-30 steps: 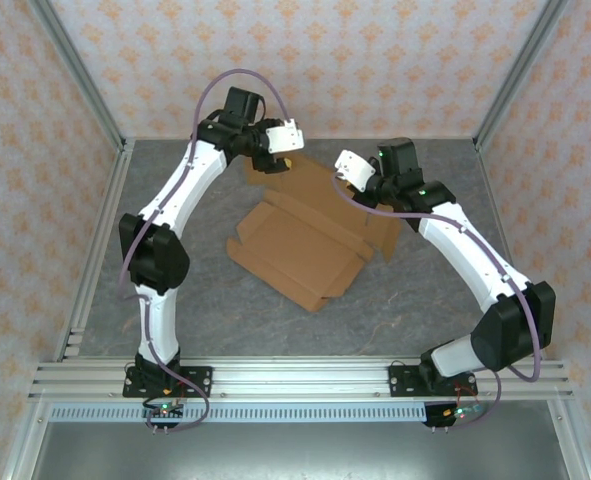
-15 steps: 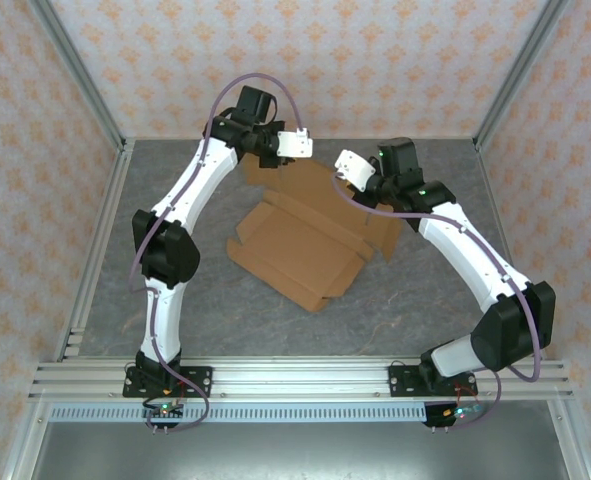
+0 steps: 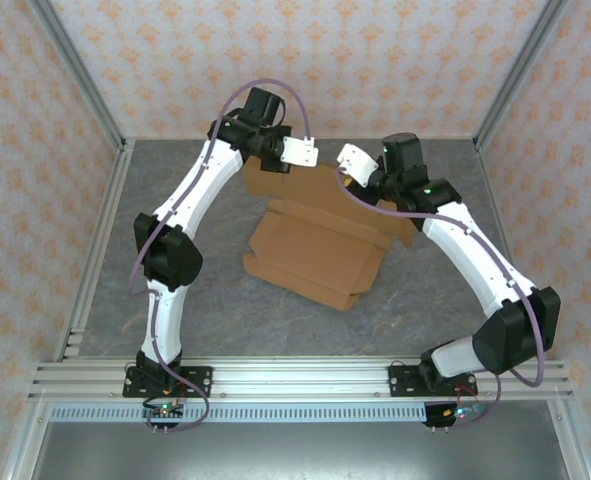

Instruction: Fold the paper box

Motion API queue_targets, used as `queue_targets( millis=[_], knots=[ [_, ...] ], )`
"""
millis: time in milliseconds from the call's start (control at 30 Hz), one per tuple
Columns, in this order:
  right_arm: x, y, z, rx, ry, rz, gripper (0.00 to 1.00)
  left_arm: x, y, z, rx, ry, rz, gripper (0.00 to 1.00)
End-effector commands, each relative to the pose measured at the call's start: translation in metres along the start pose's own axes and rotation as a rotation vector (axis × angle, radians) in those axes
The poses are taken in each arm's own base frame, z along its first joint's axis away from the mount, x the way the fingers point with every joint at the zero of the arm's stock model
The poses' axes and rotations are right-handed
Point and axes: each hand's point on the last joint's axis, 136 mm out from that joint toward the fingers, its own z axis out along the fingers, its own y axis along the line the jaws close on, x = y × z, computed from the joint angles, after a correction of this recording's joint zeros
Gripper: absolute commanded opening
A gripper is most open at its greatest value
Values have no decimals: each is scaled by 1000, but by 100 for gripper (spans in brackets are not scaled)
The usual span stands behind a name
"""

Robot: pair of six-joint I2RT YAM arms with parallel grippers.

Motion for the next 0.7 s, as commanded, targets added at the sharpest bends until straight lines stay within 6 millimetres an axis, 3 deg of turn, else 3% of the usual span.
queue_targets(
  millis=[0, 267, 367, 567, 667],
  knots=[
    [-30, -4, -24, 9, -61, -29, 40, -26, 15, -60, -85, -4, 72, 0],
    [-38, -2, -29, 18, -12, -122, 40, -33, 15, -85, -119, 19, 118, 0],
    [-42, -2, -32, 26, -15, -142, 35, -36, 15, -91, -130, 19, 127, 0],
    [-56, 1, -34, 18, -30, -169, 32, -37, 16, -97, -147, 39, 148, 0],
    [-59, 0, -34, 19, -29, -173, 26, -37, 14, -95, -144, 42, 150, 0]
  ],
)
